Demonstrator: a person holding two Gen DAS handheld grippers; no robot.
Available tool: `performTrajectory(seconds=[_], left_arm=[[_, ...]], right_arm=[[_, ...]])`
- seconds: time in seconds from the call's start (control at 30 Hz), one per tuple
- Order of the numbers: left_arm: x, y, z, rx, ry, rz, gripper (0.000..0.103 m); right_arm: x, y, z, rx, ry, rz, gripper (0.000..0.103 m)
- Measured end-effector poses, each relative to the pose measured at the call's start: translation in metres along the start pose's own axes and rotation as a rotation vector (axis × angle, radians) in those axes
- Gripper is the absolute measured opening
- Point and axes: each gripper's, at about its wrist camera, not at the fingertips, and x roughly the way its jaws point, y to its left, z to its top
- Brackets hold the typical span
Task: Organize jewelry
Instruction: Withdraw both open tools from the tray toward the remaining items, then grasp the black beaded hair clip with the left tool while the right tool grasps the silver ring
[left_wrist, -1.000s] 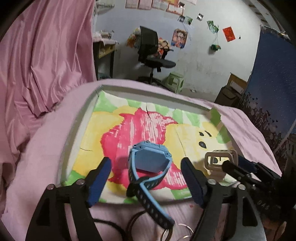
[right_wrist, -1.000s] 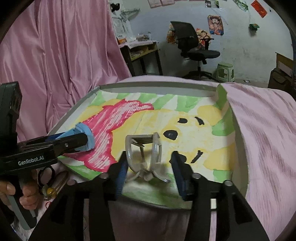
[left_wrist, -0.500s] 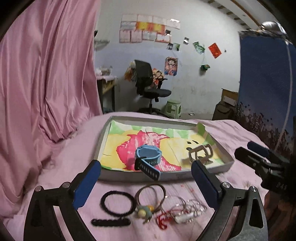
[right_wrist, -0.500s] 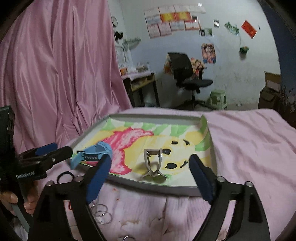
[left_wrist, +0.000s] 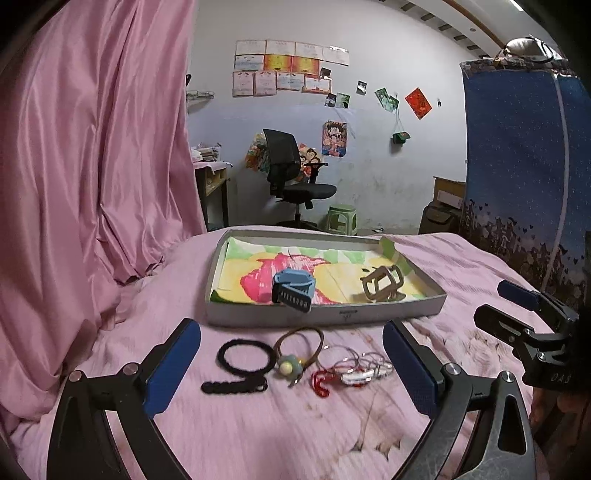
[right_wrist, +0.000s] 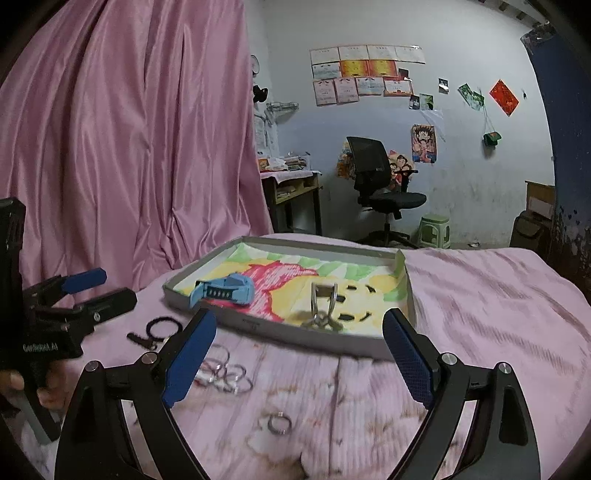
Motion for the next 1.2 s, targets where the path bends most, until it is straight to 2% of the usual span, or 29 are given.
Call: performTrajectory(seconds=[0.2,0.5,0.8,1.0,1.2], left_arm=[[-0.003,-0.002,-0.011,0.016,0.038,-0.007,0.1],[0.008,0.005,-0.024,-0.004,0.149,-0.035,0.1],[0.021,0.007,-0.031,-0.017,0.228,-0.044,0.1],[0.028,0.011,-0.033,-0.043,0.262,-0.035,0.1],[0.037,0.017,-0.034,-0.071,0.308,-0.011,0.1]], right_arm=[[-0.007,0.001,-0.01,-0.025,0.015,0.002,0.089],[-0.01,0.012,-0.02,-0.072,0.054,0.042,0.089],[0.0,0.015,-0.027,-0.076,0.118,0.06,0.088],[0.014,0.015,-0.032,-0.075,0.191,0.061,0.088],[0.024,0.012,-0.035,-0.059,0.242,0.064,0.084]])
